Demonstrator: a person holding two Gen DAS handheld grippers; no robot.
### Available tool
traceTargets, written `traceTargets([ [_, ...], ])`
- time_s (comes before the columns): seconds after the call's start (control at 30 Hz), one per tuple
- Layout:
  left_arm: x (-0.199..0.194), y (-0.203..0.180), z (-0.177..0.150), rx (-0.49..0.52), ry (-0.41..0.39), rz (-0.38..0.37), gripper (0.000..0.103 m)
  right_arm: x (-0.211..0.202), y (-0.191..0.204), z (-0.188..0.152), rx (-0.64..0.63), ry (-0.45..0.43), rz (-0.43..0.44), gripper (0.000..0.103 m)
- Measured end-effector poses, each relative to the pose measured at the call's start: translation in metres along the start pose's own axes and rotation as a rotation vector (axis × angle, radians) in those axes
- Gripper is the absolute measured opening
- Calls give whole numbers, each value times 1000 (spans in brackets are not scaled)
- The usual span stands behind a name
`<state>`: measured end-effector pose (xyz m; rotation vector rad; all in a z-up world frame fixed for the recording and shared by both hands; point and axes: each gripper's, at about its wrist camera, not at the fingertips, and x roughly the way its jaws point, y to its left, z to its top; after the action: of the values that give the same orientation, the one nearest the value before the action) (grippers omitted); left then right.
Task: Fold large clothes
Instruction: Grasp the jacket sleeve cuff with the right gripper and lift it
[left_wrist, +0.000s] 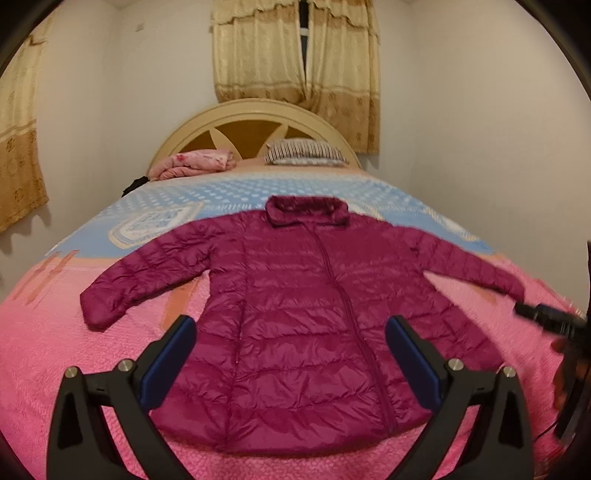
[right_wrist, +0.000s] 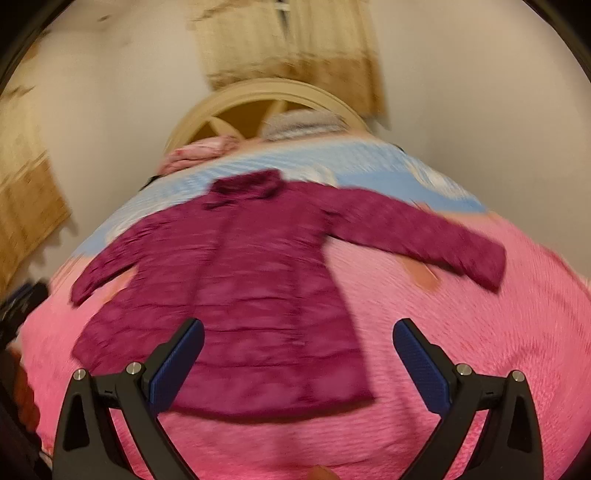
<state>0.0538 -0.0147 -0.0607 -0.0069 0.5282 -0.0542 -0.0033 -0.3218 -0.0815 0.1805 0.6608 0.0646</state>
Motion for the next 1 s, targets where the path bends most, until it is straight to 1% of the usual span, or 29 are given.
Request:
traceTargets([
  [0.07,14,-6,-2,29,16,9,103,22,-41,2,105,32,-39,102],
  [0.13,26,-11,-3,47,22,9,103,35,-70,4,178,47,-57,102],
  [0.2,39,-16,-2,72,23,22,103,50,-102,8,251,62,-108,102],
  [0.27,55,-19,-1,93,22,36,103,63,-135,14,326,66,-139,102],
  [0.37,83,-21,2,117,52,58,103,78,-170,26,387,61,-184,102],
  [0.5,103,-15,3,99,81,70,103,92,-200,40,438,46,-222,100],
  [0.53,106,-15,2,91,84,70,103,98,-209,44,456,49,-224,96],
  [0.57,108,-15,2,83,87,67,103,104,-215,46,469,52,-226,90],
  [0.6,109,-15,0,76,91,64,103,109,-220,47,475,62,-226,86],
  [0.67,111,-16,-4,71,101,62,103,123,-227,47,484,93,-214,70],
  [0.7,112,-17,-7,71,108,62,103,127,-227,45,486,105,-207,66],
  [0.73,113,-17,-8,74,115,64,103,133,-226,45,482,116,-202,58],
  [0.8,114,-17,-13,73,130,68,103,135,-223,47,455,99,-193,43],
  [0.83,114,-16,-15,69,136,66,103,136,-223,49,449,93,-172,28],
  [0.93,112,-13,-17,57,144,67,103,130,-224,56,442,51,-172,17],
  [1.0,108,-9,-16,45,138,63,103,123,-225,65,438,30,-177,14],
])
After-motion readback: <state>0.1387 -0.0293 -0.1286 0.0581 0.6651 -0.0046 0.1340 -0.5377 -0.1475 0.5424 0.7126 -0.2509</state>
